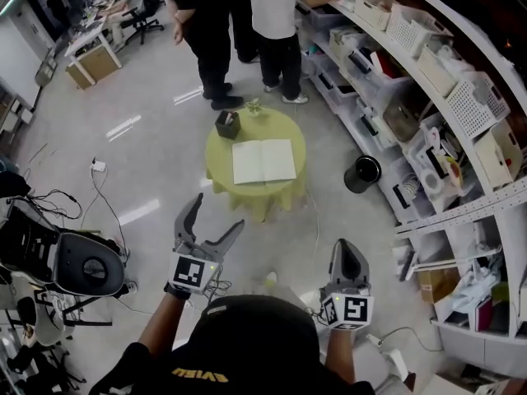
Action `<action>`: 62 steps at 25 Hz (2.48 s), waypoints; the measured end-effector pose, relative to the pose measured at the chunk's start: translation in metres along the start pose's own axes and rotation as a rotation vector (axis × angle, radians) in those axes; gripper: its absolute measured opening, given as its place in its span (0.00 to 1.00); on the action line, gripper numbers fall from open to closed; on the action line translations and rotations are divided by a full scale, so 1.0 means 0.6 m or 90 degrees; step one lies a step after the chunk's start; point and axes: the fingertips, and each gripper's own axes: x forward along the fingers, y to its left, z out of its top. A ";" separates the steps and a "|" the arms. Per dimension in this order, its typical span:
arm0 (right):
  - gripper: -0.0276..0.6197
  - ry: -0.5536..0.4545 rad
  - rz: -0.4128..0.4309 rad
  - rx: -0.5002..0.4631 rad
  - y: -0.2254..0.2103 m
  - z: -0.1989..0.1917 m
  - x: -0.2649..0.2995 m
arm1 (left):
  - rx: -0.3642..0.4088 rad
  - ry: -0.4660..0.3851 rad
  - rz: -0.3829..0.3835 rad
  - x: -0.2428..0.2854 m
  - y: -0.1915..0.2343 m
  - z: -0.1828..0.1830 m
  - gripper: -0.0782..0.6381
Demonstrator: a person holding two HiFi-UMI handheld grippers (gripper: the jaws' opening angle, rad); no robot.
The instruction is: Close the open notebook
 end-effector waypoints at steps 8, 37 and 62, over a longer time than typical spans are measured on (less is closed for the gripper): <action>0.05 0.024 -0.022 0.043 -0.064 -0.019 0.041 | -0.003 0.023 0.011 0.046 0.014 -0.023 0.73; 0.05 0.117 0.089 -0.071 0.052 0.027 0.514 | -0.124 0.112 0.021 0.298 0.326 -0.169 0.73; 0.05 0.342 0.287 -0.149 0.143 -0.229 0.804 | -0.266 0.292 0.018 0.477 0.382 -0.458 0.71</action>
